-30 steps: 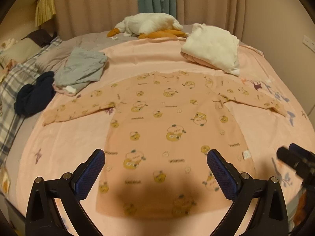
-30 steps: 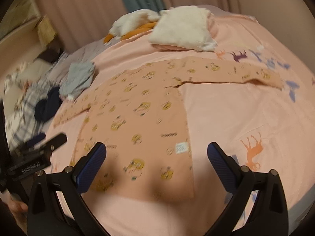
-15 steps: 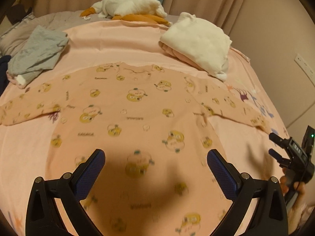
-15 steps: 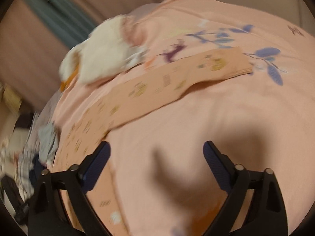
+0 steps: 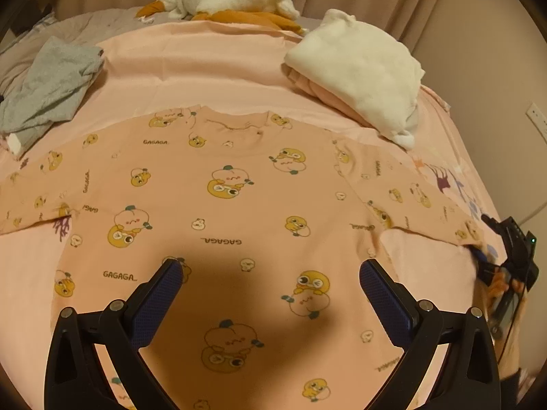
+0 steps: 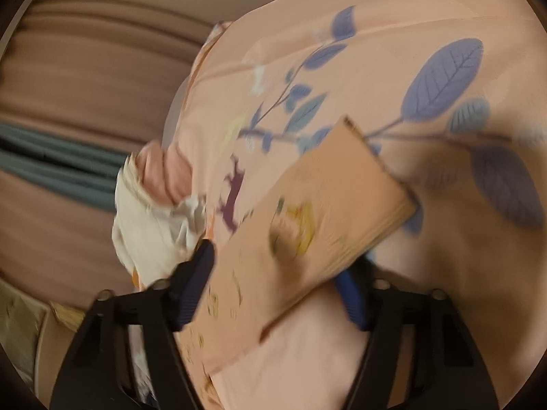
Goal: Fold small clothes
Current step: 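Grasp the sleeve cuff with the right gripper and fold it across the body, then lay the sleeve on the shirt body and open the right gripper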
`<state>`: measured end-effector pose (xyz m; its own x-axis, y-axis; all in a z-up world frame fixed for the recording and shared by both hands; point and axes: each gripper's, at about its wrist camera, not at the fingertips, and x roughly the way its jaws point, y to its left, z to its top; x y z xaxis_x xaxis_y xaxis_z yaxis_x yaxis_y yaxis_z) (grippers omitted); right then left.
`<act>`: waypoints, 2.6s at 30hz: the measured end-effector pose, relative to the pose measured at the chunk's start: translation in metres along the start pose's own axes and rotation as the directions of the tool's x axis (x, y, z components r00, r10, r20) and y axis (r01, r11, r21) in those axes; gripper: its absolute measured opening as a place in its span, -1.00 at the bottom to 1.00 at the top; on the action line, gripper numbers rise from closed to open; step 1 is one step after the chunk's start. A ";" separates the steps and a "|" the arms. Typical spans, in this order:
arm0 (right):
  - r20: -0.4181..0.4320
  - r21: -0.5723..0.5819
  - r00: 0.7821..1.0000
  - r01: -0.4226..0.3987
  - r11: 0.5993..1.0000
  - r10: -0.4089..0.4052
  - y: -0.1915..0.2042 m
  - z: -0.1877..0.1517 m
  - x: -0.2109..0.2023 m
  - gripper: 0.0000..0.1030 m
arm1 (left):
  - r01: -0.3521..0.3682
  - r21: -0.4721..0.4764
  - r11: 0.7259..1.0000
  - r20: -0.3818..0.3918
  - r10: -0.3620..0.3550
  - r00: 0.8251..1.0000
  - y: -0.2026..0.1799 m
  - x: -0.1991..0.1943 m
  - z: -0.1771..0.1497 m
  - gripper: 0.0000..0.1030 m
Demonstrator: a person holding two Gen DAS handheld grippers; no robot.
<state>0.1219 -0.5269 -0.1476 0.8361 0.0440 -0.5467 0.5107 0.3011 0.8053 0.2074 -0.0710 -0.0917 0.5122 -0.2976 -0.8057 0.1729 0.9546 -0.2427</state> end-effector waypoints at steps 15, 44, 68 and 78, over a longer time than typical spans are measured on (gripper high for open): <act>0.043 -0.287 0.993 0.119 0.950 -0.112 0.071 0.010 -0.010 -0.83 | -0.059 -0.061 0.996 0.003 0.059 0.998 0.035 -0.007 -0.003 0.98; -0.030 -0.820 0.989 0.058 0.569 -0.144 0.264 -0.175 0.039 -0.83 | -0.054 -0.195 0.979 0.057 0.066 0.996 0.122 -0.057 -0.020 0.98; -0.084 -0.977 0.960 -0.132 -0.169 -0.266 0.316 -0.498 0.169 -0.76 | -0.143 -0.387 0.911 0.070 0.184 0.981 0.219 -0.079 -0.021 0.98; -0.504 -0.856 0.849 -0.467 0.223 -0.158 0.317 -0.409 0.132 0.08 | -0.104 -0.386 0.916 0.084 0.148 0.985 0.214 -0.074 -0.005 0.98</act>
<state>0.3126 -0.0361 -0.0583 0.5280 0.4699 -0.7074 -0.4479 0.8618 0.2381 0.2019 0.1559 -0.0867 0.6013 -0.1535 -0.7841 -0.2199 0.9117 -0.3471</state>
